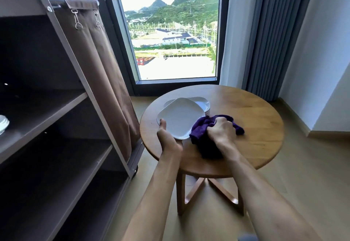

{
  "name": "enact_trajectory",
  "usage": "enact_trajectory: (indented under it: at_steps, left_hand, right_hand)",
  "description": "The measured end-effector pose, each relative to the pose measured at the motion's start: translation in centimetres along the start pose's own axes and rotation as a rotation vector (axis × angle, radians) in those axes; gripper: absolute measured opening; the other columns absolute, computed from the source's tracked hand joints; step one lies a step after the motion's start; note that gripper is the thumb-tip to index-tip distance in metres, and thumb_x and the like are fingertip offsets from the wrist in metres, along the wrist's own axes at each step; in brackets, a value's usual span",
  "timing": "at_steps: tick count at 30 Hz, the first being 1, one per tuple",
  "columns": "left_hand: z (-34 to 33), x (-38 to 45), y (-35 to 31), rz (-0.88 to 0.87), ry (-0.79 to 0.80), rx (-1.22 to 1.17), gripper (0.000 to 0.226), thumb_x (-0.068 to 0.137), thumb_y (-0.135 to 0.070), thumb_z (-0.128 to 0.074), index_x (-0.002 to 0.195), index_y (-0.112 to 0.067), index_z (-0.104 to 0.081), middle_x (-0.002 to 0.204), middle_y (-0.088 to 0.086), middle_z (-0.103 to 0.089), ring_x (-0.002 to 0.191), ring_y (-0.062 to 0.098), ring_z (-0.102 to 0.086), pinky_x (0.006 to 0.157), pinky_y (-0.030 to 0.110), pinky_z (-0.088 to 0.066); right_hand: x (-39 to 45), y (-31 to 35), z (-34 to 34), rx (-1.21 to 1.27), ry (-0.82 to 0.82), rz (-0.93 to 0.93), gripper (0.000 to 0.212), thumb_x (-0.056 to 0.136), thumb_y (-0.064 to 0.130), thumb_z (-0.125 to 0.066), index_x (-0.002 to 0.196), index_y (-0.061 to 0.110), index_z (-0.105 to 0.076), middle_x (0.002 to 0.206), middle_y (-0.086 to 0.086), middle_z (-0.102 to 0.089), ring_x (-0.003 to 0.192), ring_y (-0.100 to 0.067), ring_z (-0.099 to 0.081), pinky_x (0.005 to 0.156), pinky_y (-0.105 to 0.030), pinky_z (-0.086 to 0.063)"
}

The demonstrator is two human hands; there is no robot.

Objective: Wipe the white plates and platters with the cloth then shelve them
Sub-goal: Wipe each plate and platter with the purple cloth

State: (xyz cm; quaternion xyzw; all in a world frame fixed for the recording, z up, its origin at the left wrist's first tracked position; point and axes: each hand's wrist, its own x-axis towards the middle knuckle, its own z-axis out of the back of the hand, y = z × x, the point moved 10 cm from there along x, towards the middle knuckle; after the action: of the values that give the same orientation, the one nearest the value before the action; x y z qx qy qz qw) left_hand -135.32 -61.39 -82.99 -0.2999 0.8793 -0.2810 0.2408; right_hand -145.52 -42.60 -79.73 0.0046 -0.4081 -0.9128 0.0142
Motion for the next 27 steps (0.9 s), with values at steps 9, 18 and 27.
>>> enact_trajectory:
  at_steps: [9,18,27]
  left_hand:
    - [1.3,-1.3,-0.5,-0.006,0.038,0.015,0.035,0.106,-0.038,-0.045,0.129,-0.018,-0.064,0.116,0.012,-0.074,0.106,0.032,-0.071,0.090,0.043,-0.060]
    - [0.4,-3.3,0.8,-0.008,0.132,0.093,0.038,0.108,-0.037,-0.041,0.127,-0.016,-0.065,0.108,0.011,-0.078,0.102,0.029,-0.074,0.085,0.041,-0.062]
    - [-0.1,-3.8,-1.2,-0.015,0.256,-0.100,0.065,0.100,-0.063,-0.041,0.127,-0.009,-0.062,0.111,0.018,-0.069,0.102,0.032,-0.068,0.093,0.044,-0.055]
  right_hand:
    - [0.8,5.5,8.5,0.353,-0.392,0.282,0.037,0.074,0.010,-0.068,0.101,0.022,-0.047,0.077,0.016,-0.051,0.069,-0.014,-0.057,0.056,-0.023,-0.042]
    - [-1.3,10.2,2.0,-0.091,-0.135,0.353,0.021,0.071,0.019,-0.067,0.092,0.019,-0.067,0.080,-0.001,-0.065,0.076,-0.026,-0.064,0.065,-0.027,-0.046]
    - [-7.1,13.6,-3.5,0.114,0.432,0.391,0.013,0.077,0.021,-0.079,0.090,0.020,-0.079,0.089,0.004,-0.070,0.086,-0.012,-0.063,0.072,-0.026,-0.052]
